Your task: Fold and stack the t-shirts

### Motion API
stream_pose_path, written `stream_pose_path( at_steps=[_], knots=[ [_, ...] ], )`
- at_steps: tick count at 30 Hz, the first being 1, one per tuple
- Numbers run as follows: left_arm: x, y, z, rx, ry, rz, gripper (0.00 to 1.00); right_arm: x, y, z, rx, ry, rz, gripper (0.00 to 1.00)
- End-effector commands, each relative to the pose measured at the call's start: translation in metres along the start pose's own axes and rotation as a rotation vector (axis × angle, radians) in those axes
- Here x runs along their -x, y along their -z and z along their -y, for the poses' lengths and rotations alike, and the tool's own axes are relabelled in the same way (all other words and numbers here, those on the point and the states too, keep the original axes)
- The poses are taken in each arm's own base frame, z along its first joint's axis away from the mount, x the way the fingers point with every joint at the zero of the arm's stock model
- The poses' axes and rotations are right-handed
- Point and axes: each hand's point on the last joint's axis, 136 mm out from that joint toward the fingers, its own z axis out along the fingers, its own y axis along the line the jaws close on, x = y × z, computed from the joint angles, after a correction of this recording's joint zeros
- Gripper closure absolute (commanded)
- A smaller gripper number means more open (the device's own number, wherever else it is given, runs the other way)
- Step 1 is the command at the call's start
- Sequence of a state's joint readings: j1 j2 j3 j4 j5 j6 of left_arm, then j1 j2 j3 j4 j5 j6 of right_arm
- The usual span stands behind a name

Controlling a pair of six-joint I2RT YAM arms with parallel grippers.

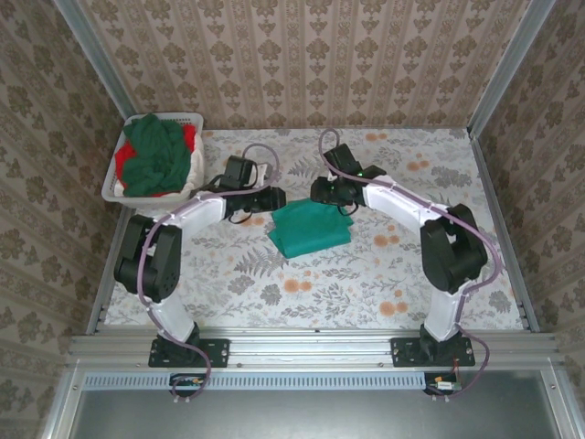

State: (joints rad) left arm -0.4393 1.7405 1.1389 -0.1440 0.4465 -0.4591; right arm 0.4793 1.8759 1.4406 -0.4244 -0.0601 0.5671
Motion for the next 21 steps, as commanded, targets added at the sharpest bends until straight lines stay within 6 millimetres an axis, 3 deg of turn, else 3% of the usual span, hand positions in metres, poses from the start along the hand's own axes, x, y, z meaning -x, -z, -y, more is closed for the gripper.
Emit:
stream_pose_path(
  at_steps=[1,6,11,14,17,21],
  knots=[
    [-0.004,-0.004,0.000,0.008,-0.007,-0.016,0.62,0.000,-0.037,0.020,-0.047,-0.050,-0.042,0.61],
    [-0.021,-0.019,0.020,-0.067,-0.055,-0.040,0.63,0.020,-0.070,0.048,-0.111,-0.093,-0.052,0.61],
    [-0.039,-0.039,0.035,-0.121,-0.133,-0.123,0.61,0.027,-0.092,0.053,-0.067,-0.119,-0.097,0.51],
    [-0.045,-0.050,0.034,-0.130,-0.151,-0.165,0.61,0.033,-0.082,0.047,-0.039,-0.120,-0.089,0.35],
    [-0.049,-0.063,0.024,-0.114,-0.148,-0.206,0.61,0.042,-0.059,0.035,0.001,-0.109,-0.053,0.30],
    [-0.063,-0.071,0.010,-0.068,-0.141,-0.260,0.64,0.045,-0.019,0.030,0.020,-0.114,0.003,0.31]
  ],
)
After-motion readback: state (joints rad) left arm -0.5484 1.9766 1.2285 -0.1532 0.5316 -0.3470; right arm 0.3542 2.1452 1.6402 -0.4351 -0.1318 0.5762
